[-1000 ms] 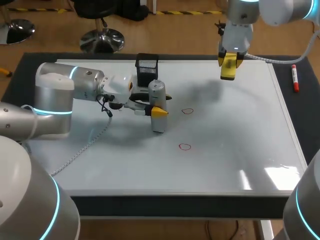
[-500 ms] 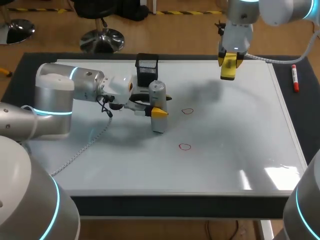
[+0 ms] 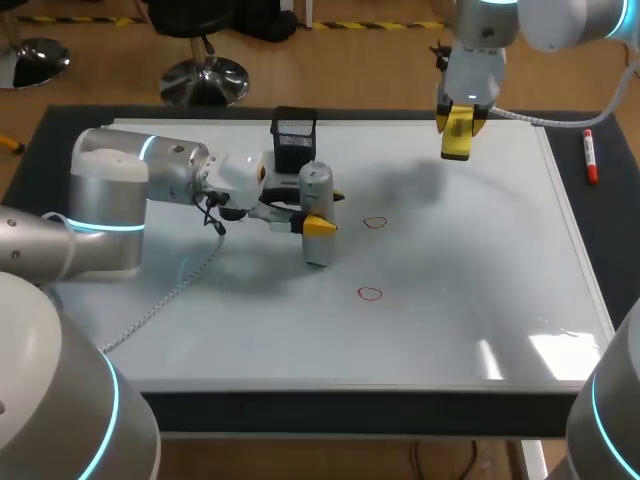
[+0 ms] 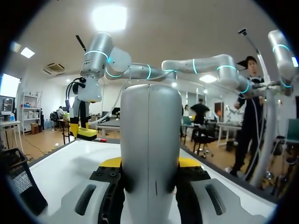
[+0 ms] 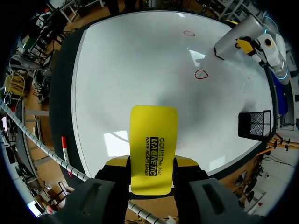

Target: Pick up the inspection probe, press it on each red-marked spot on the whiteboard one by one, put down the probe, pick up the eraser, and wipe off all the red marks.

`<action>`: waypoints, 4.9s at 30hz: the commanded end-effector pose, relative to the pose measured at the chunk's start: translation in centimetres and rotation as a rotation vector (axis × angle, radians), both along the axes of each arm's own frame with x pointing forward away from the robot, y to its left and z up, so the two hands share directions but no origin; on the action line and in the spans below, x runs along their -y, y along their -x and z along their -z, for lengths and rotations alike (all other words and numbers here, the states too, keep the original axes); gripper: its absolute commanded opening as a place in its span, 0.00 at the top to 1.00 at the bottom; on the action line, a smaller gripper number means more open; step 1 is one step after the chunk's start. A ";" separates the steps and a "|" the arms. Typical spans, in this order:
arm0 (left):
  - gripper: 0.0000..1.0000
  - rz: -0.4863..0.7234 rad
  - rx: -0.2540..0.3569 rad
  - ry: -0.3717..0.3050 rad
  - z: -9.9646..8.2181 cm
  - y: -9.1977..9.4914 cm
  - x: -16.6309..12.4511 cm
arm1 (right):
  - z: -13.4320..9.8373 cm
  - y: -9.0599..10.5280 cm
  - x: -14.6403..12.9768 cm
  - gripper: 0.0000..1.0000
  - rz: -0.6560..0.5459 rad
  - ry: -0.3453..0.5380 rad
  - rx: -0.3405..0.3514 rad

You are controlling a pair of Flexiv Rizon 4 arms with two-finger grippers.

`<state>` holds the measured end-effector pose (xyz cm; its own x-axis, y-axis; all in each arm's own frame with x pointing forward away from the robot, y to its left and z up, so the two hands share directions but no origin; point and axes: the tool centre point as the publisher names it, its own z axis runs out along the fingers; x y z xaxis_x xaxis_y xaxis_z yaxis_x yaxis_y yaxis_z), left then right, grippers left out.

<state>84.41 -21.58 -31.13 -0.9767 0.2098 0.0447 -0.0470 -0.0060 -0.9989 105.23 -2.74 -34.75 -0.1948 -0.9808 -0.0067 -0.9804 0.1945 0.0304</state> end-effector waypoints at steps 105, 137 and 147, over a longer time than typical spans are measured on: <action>1.00 -0.604 0.090 -0.044 -4.8 -16.3 -19.1 | 1.4 9.8 -18.6 1.00 -0.371 -0.011 0.007; 1.00 -0.604 0.090 -0.044 -4.8 -16.3 -19.1 | 3.8 18.4 -27.8 1.00 -0.384 -0.061 0.076; 1.00 -0.604 0.090 -0.044 -4.8 -16.3 -19.1 | 5.3 19.7 -28.7 1.00 -0.386 -0.093 0.057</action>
